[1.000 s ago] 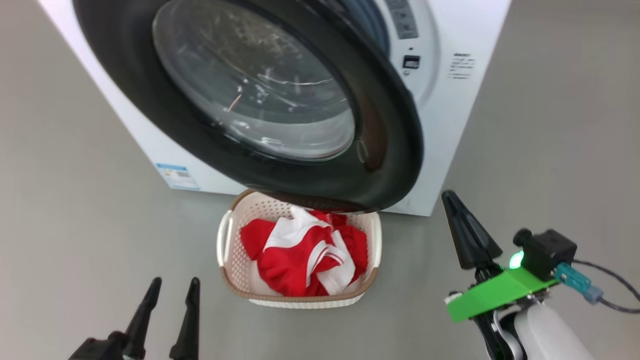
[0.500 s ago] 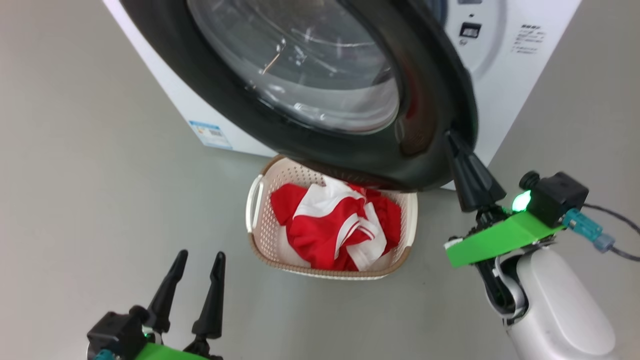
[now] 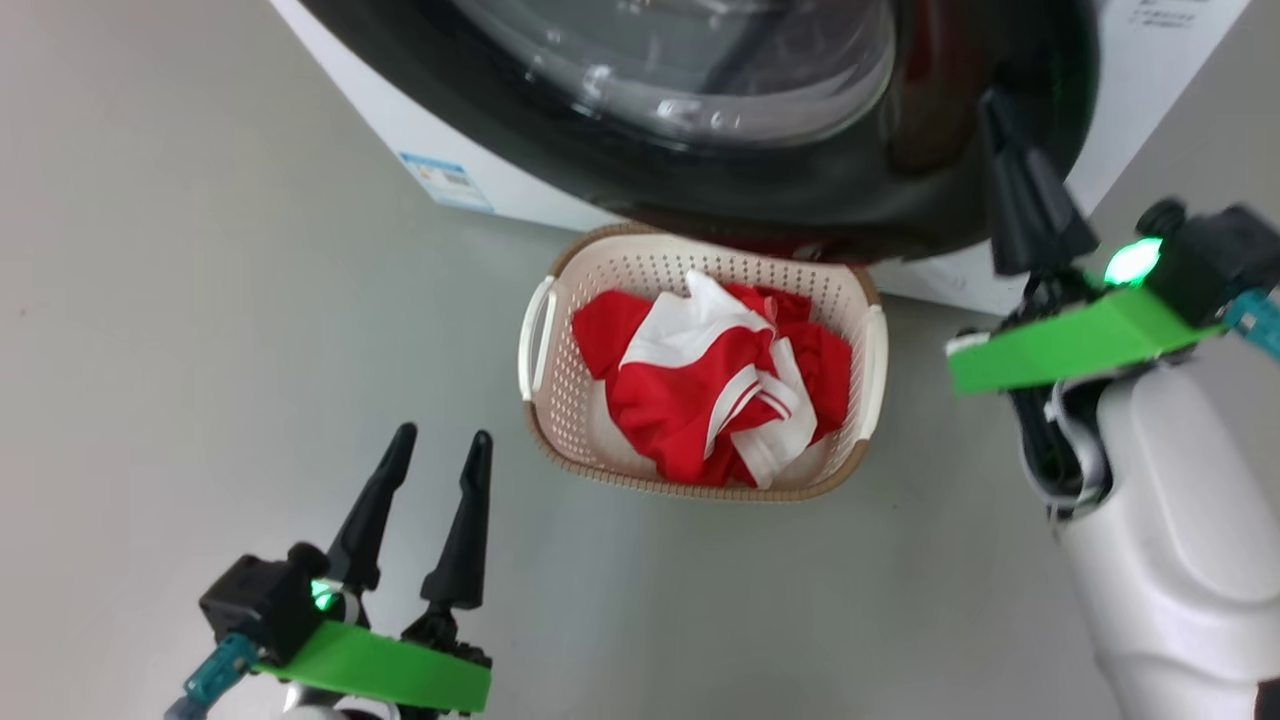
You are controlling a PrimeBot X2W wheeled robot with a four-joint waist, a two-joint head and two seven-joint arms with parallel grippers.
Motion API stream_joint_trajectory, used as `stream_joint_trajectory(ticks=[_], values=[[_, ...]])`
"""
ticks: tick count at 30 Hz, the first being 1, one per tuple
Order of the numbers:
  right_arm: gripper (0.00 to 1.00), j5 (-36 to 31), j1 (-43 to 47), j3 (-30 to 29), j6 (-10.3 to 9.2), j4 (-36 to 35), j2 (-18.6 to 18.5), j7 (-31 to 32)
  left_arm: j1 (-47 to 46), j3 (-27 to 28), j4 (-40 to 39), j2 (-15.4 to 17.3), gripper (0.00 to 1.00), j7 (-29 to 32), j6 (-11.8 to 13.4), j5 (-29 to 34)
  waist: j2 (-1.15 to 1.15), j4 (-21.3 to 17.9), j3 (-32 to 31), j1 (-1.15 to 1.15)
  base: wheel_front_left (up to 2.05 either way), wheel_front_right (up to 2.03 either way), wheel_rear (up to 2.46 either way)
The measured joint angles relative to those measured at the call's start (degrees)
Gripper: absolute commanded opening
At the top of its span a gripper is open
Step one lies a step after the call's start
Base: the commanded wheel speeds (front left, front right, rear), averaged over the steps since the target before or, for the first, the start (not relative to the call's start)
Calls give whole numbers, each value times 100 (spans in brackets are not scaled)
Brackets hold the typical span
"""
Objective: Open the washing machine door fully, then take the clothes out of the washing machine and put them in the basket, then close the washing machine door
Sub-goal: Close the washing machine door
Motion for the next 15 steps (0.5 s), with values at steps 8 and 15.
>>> stream_joint_trajectory(ticks=[8,15], values=[[0,-264,-632,-365,1,133,-18,-1,-335,-200,-30,-37,100,0,0,-137,0,221,392,0,0,0,0],[0,-313,-975,-620,25,134,3,-2,-436,-225,-45,-77,100,0,0,-189,0,396,649,0,0,0,0]])
